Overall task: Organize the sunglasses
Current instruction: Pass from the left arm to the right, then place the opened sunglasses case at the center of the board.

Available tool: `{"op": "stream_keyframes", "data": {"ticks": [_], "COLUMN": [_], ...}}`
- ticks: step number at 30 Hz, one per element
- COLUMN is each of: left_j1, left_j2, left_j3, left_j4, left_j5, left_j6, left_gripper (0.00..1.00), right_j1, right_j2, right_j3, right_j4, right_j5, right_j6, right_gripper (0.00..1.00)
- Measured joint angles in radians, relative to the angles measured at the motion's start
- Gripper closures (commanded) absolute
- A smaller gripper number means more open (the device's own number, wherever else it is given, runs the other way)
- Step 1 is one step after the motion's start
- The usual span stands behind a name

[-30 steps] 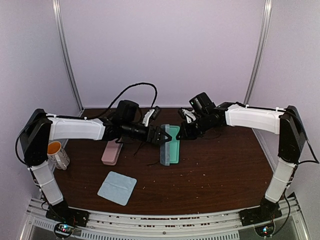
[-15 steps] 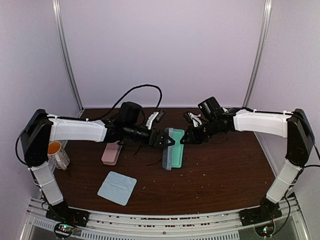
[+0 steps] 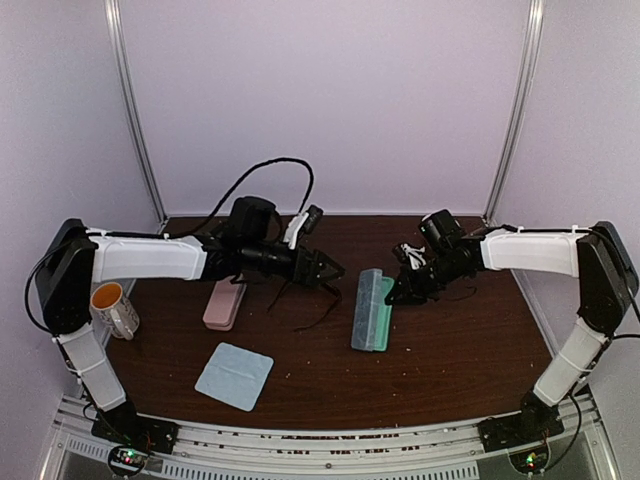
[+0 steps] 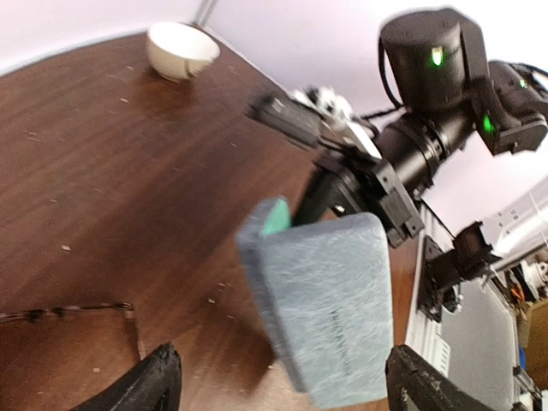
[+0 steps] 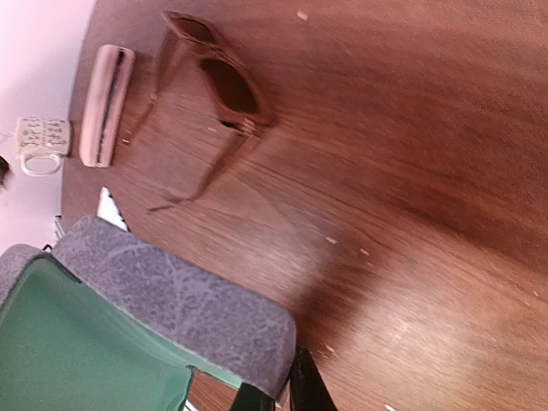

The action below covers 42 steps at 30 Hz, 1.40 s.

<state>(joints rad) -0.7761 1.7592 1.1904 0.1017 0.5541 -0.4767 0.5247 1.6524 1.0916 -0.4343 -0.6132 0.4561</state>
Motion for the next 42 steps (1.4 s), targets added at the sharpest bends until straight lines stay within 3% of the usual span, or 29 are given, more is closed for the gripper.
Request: {"op": "stream_keyframes", "data": {"ticks": [9,22,28,42], "left_j1": [0.016,0.016,0.016,0.016], "left_j2": [-0.038,-0.124,-0.134,-0.152], "left_j3": [-0.024,-0.153,-0.179,-0.195], "left_j4": [-0.032,-0.080,-0.088,-0.109], "left_j5": [-0.111,-0.231,-0.262,-0.302], "left_j6": [0.045,0.077,0.083,0.102], "left_gripper": [0.13,0.14,0.14,0.14], "right_j1": [-0.031,-0.045,-0.045,-0.048], "right_j2": [0.018,0.251,0.325,0.391], "right_j3": [-0.029,0.070,0.147,0.225], "right_j4": [-0.049,-0.070,-0.075,-0.047], "right_j5": [-0.002,-0.062,-0.069,-0.083], "right_j6": [0.074,0.280,0.355,0.454], "right_gripper": [1.00,1.00,0.87,0.86]}}
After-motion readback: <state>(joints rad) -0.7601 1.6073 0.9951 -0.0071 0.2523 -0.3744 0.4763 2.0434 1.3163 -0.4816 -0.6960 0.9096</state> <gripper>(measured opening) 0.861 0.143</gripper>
